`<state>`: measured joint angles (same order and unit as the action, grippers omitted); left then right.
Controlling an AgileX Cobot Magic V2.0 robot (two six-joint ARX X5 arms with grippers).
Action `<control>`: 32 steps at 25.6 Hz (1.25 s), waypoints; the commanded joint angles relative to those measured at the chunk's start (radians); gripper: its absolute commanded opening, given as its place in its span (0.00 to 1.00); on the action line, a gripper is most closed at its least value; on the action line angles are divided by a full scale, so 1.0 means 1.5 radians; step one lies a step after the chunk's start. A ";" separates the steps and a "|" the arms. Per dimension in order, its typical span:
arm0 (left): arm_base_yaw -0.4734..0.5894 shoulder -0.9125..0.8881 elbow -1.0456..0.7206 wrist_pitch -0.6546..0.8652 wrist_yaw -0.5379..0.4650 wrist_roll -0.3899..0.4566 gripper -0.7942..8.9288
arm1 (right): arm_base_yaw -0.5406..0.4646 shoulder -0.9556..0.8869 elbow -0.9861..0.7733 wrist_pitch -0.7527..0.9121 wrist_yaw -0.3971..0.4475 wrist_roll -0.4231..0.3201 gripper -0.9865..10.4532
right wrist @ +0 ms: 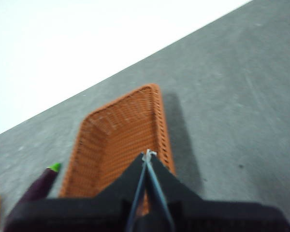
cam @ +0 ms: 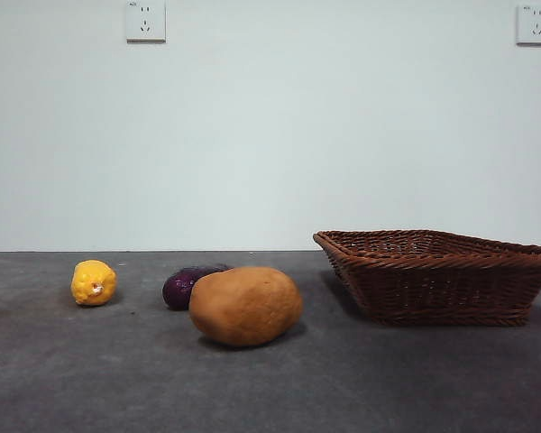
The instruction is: Help me put the vegetables on the table into the basket
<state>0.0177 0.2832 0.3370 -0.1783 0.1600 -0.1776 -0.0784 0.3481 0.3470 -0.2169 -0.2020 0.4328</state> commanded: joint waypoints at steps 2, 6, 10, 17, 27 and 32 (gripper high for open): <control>0.001 0.060 0.049 0.005 0.022 -0.020 0.08 | 0.000 0.077 0.093 -0.072 -0.015 -0.030 0.08; 0.001 0.122 0.087 0.006 0.021 -0.047 0.08 | 0.000 0.168 0.191 -0.193 -0.015 -0.052 0.09; 0.001 0.186 0.098 0.005 0.023 -0.070 0.08 | 0.000 0.240 0.263 -0.260 -0.015 -0.051 0.09; 0.001 0.353 0.131 -0.040 0.200 -0.106 0.08 | 0.001 0.436 0.402 -0.340 -0.078 -0.112 0.09; 0.001 0.447 0.166 -0.081 0.317 -0.096 0.08 | 0.013 0.922 0.748 -0.475 -0.115 -0.212 0.48; 0.001 0.447 0.166 -0.100 0.317 -0.084 0.08 | 0.043 1.088 0.900 -0.550 -0.100 -0.252 0.48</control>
<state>0.0177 0.9527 0.5835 -0.3290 0.6319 -0.3218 -0.0158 1.9682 1.6943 -1.0374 -0.3519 0.0837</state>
